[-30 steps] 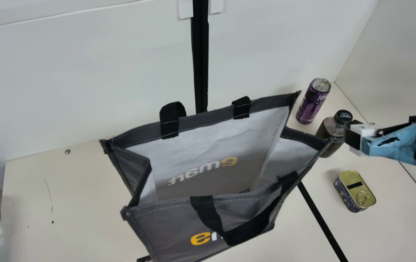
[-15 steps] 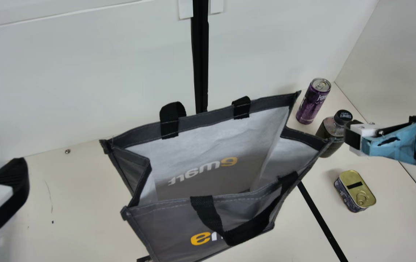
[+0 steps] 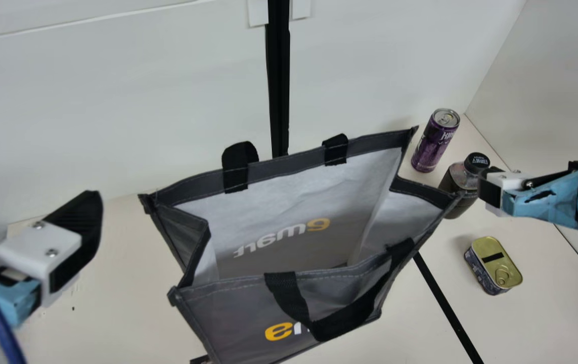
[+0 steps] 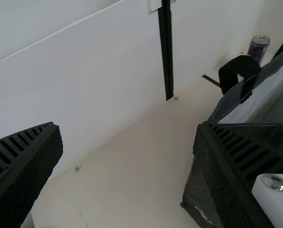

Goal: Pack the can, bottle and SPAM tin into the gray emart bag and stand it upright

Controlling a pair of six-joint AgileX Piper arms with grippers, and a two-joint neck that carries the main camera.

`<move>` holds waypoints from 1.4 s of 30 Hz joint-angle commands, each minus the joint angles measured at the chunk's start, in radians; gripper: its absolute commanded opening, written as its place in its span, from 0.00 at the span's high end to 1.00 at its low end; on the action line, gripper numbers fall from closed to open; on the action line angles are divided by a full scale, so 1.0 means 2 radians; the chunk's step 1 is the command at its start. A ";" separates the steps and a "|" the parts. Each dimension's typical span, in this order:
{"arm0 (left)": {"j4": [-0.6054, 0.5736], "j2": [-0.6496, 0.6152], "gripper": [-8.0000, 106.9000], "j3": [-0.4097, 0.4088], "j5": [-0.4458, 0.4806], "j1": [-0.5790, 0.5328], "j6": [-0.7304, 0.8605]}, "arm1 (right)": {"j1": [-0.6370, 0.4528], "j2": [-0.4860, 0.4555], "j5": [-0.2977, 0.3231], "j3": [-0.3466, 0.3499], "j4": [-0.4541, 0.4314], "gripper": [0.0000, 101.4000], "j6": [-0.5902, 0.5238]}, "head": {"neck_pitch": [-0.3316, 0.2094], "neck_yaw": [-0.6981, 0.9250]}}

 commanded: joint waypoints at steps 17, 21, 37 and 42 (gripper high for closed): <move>-0.075 0.095 0.15 -0.097 0.027 -0.032 0.091 | 0.000 0.000 0.000 0.000 0.000 0.06 0.000 | -0.011 -0.001; -0.096 0.106 0.15 -0.094 0.027 -0.035 0.115 | 0.000 0.000 0.000 0.000 0.000 0.06 0.000 | -0.011 -0.001; -0.133 0.147 0.15 -0.097 0.027 -0.053 0.162 | 0.000 0.000 0.000 0.000 0.000 0.06 0.000 | -0.011 -0.001; -0.134 0.161 0.15 -0.101 0.027 -0.062 0.166 | 0.000 0.000 0.000 0.000 0.000 0.06 0.000 | -0.011 -0.001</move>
